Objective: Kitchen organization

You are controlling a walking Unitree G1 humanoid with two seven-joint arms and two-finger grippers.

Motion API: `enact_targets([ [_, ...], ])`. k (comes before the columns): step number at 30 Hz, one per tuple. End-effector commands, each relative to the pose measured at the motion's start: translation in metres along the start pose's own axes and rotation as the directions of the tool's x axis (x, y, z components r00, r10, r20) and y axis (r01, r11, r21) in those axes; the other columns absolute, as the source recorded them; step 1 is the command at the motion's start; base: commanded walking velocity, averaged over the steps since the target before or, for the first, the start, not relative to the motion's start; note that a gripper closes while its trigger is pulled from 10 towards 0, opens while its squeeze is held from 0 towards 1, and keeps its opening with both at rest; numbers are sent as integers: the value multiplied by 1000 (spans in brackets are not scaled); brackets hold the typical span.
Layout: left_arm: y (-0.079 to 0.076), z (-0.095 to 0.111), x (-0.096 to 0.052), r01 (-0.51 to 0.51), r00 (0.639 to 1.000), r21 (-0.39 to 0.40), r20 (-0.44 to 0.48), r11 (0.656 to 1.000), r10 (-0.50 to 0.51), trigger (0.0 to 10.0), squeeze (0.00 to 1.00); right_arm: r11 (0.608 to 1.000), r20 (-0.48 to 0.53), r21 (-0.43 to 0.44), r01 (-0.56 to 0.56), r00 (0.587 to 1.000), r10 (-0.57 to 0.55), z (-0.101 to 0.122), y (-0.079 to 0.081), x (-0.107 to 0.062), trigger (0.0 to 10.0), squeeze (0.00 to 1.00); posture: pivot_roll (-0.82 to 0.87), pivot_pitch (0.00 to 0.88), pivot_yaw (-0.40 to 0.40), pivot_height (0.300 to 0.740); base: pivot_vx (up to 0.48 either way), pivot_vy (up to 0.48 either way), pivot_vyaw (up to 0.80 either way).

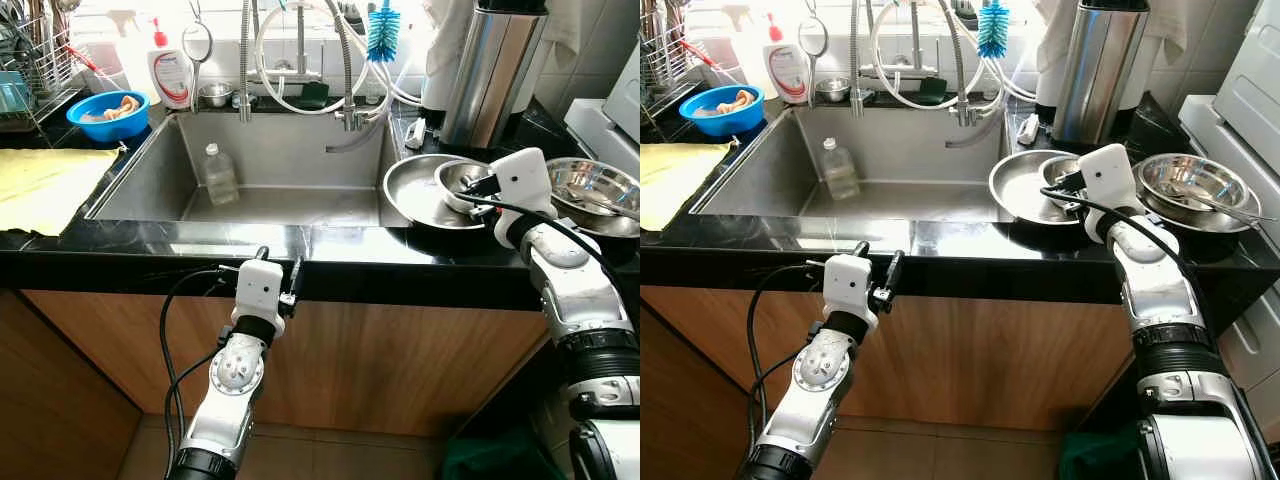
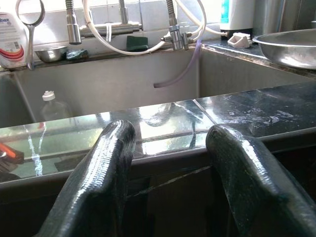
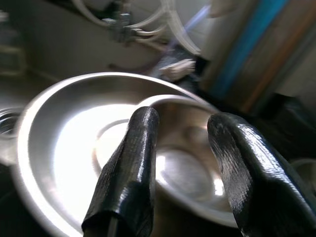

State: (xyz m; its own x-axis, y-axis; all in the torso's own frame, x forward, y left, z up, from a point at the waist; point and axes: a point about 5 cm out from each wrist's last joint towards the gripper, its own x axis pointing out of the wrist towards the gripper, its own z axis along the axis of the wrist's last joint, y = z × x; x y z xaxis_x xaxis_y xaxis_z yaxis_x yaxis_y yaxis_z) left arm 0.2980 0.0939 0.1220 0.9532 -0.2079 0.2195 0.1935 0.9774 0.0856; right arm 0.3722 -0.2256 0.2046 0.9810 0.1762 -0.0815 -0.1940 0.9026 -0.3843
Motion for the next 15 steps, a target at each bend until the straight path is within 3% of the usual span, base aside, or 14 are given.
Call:
enact_targets([
  [1,1,0,2,4,1000,-1,0,1000,-4,10000,0,1000,38,-5,-24,999,24,11,-7,2,10000,1000,-115,0,22,740,0,0,0],
  [6,2,1,4,-2,1000,1,3,1000,2,10000,0,998,4,-48,-44,999,44,10,-13,3,10000,969,-114,0,21,740,0,0,0],
  [7,3,1,4,-3,1000,1,3,1000,3,10000,0,996,-5,-69,-48,999,48,9,-13,4,10000,0,-112,0,20,740,0,0,0],
  [11,5,2,5,-8,1000,6,5,1000,8,10000,0,999,45,-39,12,999,-10,15,-14,6,10000,0,-109,0,20,740,0,0,0],
  [13,8,5,5,-24,999,7,21,1000,24,10000,0,994,228,55,98,968,-108,34,-7,6,10000,0,-101,0,17,740,0,0,0],
  [15,11,9,5,-37,998,3,42,999,37,10000,0,988,299,91,123,943,-145,39,5,4,10000,0,-101,0,17,740,0,0,0],
])
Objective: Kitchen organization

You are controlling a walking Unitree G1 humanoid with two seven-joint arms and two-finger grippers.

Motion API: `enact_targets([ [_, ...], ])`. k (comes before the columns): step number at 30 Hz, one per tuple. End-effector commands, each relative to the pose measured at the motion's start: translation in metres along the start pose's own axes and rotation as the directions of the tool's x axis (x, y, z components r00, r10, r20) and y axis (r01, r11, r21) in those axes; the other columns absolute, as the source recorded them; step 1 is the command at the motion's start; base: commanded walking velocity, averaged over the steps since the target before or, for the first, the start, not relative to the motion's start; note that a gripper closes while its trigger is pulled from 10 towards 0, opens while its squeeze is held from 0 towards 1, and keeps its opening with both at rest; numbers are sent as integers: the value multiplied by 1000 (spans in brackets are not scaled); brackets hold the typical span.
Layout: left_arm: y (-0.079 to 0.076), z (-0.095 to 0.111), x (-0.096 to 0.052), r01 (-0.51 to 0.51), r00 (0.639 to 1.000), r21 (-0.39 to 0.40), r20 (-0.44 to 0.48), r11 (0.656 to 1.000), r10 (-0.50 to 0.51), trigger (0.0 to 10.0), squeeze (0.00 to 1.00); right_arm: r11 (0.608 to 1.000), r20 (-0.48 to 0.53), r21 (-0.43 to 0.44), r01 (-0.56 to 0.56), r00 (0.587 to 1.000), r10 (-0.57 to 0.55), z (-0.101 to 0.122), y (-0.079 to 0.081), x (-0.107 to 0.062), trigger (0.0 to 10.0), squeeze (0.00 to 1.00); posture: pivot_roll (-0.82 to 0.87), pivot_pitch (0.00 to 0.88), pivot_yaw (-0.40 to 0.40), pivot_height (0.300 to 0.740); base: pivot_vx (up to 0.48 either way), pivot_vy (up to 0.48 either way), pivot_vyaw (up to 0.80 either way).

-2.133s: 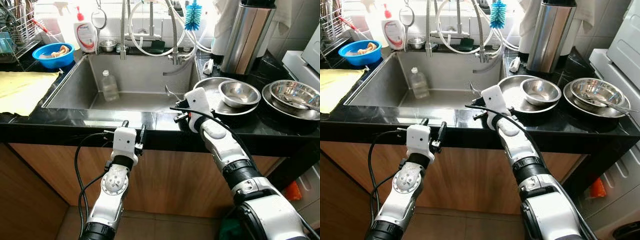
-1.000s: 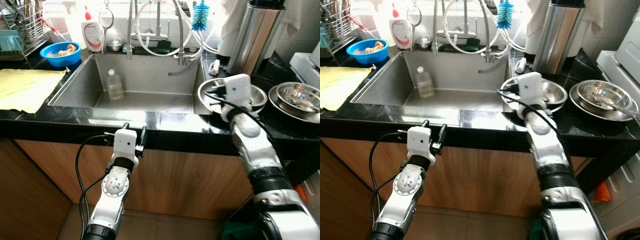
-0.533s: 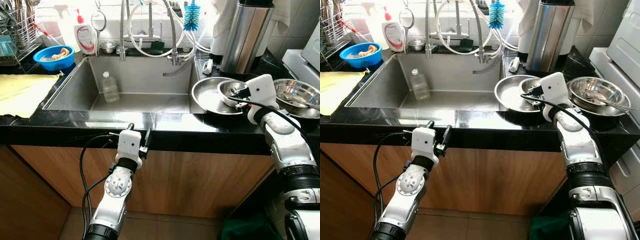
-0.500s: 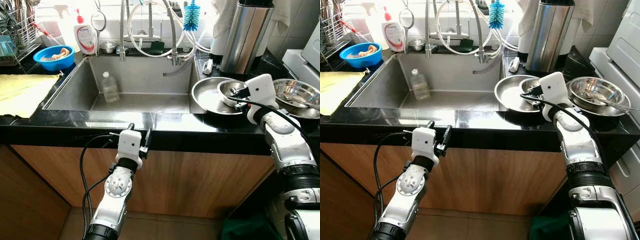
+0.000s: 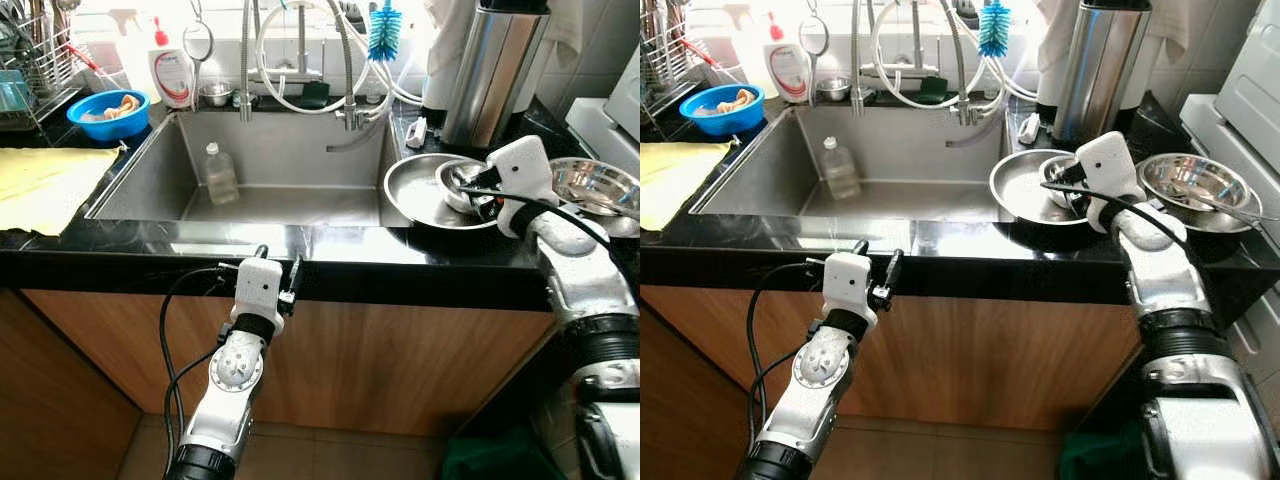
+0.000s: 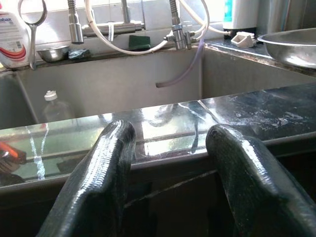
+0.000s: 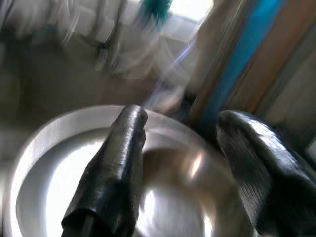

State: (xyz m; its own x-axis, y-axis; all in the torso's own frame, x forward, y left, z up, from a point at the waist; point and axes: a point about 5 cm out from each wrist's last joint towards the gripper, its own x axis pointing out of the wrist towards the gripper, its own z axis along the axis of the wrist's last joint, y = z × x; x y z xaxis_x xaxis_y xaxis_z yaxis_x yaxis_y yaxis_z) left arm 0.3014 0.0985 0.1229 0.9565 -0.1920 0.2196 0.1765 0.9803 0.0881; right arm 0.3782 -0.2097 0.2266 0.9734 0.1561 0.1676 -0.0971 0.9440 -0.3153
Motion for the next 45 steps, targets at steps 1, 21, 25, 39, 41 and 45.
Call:
enact_targets([
  [1,7,12,3,-28,998,0,60,1000,28,10000,0,998,129,50,43,990,-49,13,12,-4,10000,0,-94,0,14,740,0,0,0],
  [21,45,16,-27,-200,975,41,101,979,196,10000,0,982,81,145,123,987,-135,-49,88,-115,10000,0,-86,0,6,740,0,0,0],
  [25,45,13,-33,-196,978,44,88,980,191,10000,0,970,53,143,195,977,-204,-54,80,-114,10000,0,-95,0,15,740,0,0,0],
  [39,44,24,-25,-204,972,26,122,979,200,10000,0,978,147,158,135,976,-158,-27,95,-94,10000,0,-83,0,4,740,79,0,0],
  [41,43,24,-25,-200,973,24,123,980,195,10000,0,978,152,159,136,975,-160,-26,94,-93,10000,0,-86,0,6,740,334,0,0],
  [45,40,24,-22,-183,976,18,123,983,180,10000,0,979,158,158,131,975,-156,-25,94,-92,10000,0,-89,0,7,740,334,0,0],
])
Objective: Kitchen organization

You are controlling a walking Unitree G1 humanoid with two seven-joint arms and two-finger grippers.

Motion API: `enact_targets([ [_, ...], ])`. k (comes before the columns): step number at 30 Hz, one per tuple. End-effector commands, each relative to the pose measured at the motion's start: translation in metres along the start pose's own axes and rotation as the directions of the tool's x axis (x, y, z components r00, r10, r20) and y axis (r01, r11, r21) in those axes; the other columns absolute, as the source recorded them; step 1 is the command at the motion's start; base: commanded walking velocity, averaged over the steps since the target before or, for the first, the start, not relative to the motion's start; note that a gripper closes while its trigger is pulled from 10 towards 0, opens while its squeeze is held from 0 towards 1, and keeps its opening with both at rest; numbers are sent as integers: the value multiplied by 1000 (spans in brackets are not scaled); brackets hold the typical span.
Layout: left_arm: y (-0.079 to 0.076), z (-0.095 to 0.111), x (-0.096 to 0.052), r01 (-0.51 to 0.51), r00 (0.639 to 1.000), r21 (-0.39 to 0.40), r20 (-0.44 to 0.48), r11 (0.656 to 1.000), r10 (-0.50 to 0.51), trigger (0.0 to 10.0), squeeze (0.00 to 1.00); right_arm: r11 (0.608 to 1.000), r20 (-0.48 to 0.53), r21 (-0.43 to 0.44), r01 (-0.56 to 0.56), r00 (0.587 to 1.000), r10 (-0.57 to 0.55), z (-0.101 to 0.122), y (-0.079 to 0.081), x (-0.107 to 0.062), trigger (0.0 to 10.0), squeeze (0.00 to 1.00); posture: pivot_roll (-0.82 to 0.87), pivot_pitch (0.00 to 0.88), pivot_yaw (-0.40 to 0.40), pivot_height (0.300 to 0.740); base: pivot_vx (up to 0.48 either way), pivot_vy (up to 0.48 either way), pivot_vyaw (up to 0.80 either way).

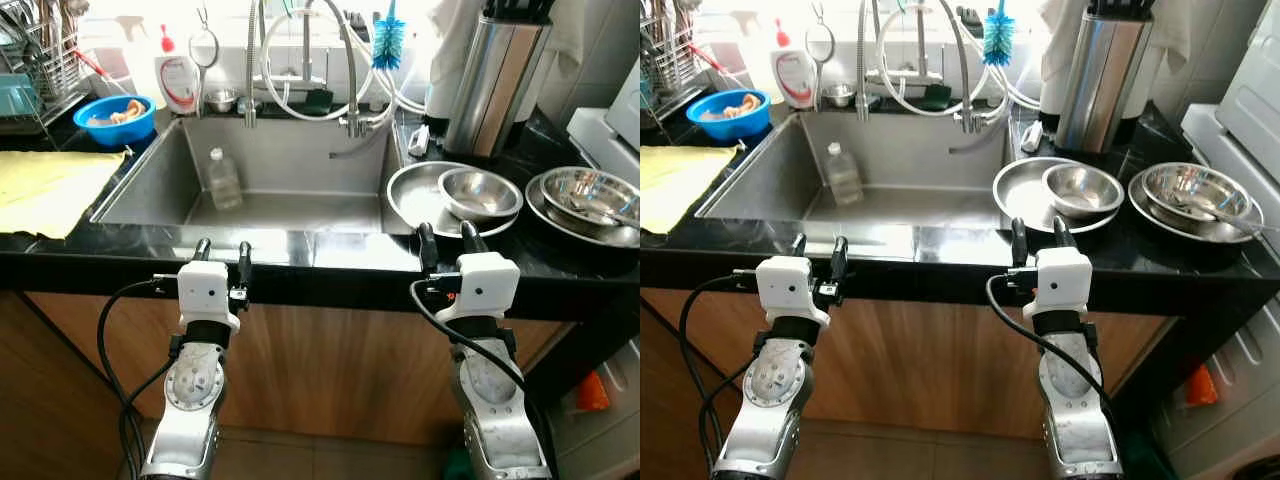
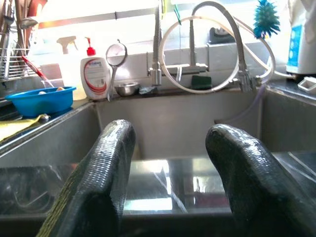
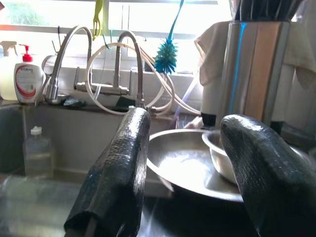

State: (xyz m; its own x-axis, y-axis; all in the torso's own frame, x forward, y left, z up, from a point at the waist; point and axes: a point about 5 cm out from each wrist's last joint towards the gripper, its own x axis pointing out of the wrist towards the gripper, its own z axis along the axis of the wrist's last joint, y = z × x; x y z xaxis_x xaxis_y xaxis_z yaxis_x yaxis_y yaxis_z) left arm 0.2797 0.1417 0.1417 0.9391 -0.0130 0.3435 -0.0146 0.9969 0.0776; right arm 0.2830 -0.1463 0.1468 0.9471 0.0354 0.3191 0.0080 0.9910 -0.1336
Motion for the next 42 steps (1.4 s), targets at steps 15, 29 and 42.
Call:
enact_targets([
  [15,-6,4,5,21,1000,-33,15,999,-21,10000,0,1000,63,-7,-25,998,25,14,5,10,10000,0,-88,0,6,740,340,0,0],
  [29,-6,5,6,32,999,-41,15,999,-32,10000,0,999,68,-6,-52,996,52,40,7,26,10000,0,-94,0,14,740,20,0,0],
  [42,-12,0,10,65,998,-55,-2,996,-65,10000,0,882,-425,-198,-427,848,315,43,-6,40,10000,0,-123,0,22,740,0,0,0],
])
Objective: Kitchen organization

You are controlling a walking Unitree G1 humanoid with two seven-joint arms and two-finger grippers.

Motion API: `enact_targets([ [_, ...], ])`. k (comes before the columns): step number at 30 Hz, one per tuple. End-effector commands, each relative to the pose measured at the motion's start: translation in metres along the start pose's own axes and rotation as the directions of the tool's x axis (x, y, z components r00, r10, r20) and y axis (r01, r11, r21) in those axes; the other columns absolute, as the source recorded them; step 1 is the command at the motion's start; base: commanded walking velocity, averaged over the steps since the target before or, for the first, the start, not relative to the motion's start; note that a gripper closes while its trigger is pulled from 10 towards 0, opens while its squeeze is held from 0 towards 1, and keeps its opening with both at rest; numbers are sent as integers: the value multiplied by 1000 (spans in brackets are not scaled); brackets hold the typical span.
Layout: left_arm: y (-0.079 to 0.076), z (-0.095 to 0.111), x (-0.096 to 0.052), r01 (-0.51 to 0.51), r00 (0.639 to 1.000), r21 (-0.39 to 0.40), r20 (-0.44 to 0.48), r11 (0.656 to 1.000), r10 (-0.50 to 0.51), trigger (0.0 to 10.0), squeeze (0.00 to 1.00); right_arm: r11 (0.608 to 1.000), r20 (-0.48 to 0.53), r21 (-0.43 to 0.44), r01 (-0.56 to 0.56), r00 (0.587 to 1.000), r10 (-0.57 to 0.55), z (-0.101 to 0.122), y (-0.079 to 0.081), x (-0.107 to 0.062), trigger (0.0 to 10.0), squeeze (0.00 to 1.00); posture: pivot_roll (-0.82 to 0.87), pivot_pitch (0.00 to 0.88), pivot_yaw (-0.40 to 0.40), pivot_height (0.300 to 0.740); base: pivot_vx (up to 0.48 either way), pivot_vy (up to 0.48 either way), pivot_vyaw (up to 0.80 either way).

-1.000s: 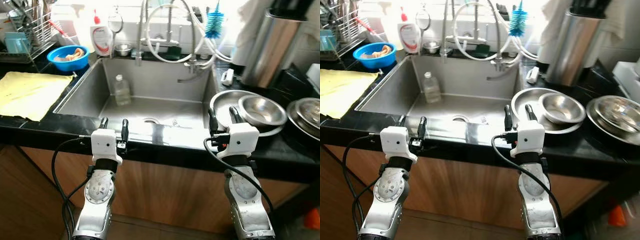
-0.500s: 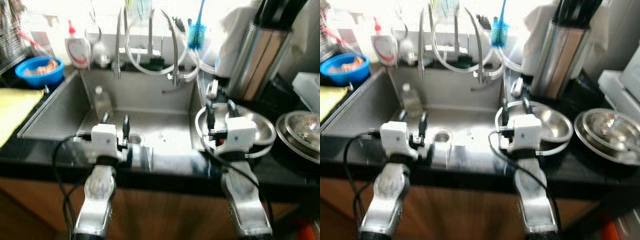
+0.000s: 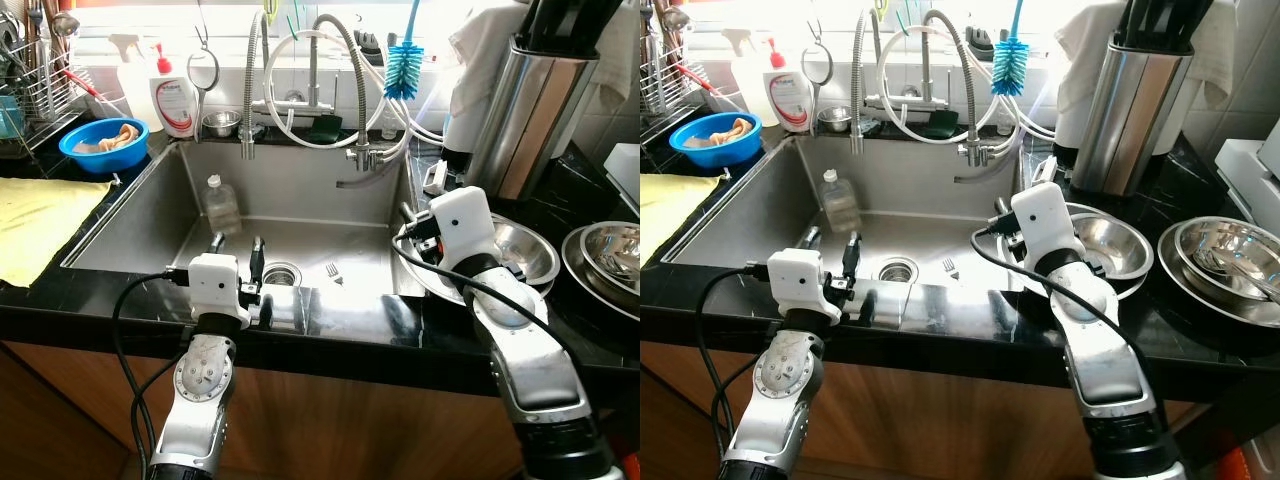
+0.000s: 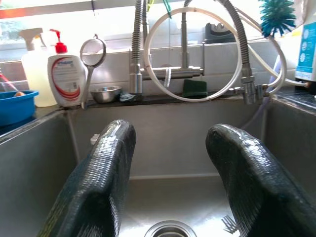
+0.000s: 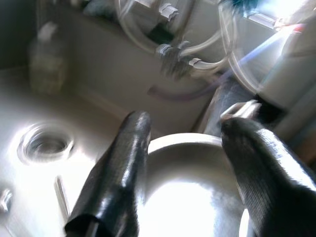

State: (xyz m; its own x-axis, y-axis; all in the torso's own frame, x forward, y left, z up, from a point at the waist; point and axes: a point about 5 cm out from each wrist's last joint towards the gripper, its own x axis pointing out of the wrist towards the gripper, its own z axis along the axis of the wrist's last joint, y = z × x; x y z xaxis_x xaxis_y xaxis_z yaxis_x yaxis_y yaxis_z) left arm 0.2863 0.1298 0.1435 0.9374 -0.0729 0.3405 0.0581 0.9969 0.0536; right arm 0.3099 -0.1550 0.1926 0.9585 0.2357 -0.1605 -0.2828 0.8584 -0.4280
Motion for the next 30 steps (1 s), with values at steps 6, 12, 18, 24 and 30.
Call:
enact_targets([
  [6,0,-1,2,5,1000,-11,-8,1000,-5,10000,0,999,-63,-9,42,997,-43,15,-8,-8,10000,0,-126,0,20,740,0,0,0],
  [12,-1,-3,1,17,1000,-13,-14,1000,-17,10000,0,980,-108,29,196,975,-192,18,-21,-20,10000,0,-141,0,25,740,0,0,0],
  [18,-5,-4,4,45,999,-21,-19,999,-46,10000,0,984,-160,39,175,973,-167,12,-13,-24,10000,0,-160,0,36,740,0,0,0],
  [24,1,-3,6,34,999,-10,-16,999,-34,10000,0,983,-175,71,171,972,-157,12,-9,-24,10000,0,-158,0,36,740,0,0,0],
  [30,4,-4,5,27,999,-1,-19,1000,-27,10000,0,980,-212,107,170,967,-145,8,-3,-22,10000,0,-153,0,32,740,0,0,0],
])
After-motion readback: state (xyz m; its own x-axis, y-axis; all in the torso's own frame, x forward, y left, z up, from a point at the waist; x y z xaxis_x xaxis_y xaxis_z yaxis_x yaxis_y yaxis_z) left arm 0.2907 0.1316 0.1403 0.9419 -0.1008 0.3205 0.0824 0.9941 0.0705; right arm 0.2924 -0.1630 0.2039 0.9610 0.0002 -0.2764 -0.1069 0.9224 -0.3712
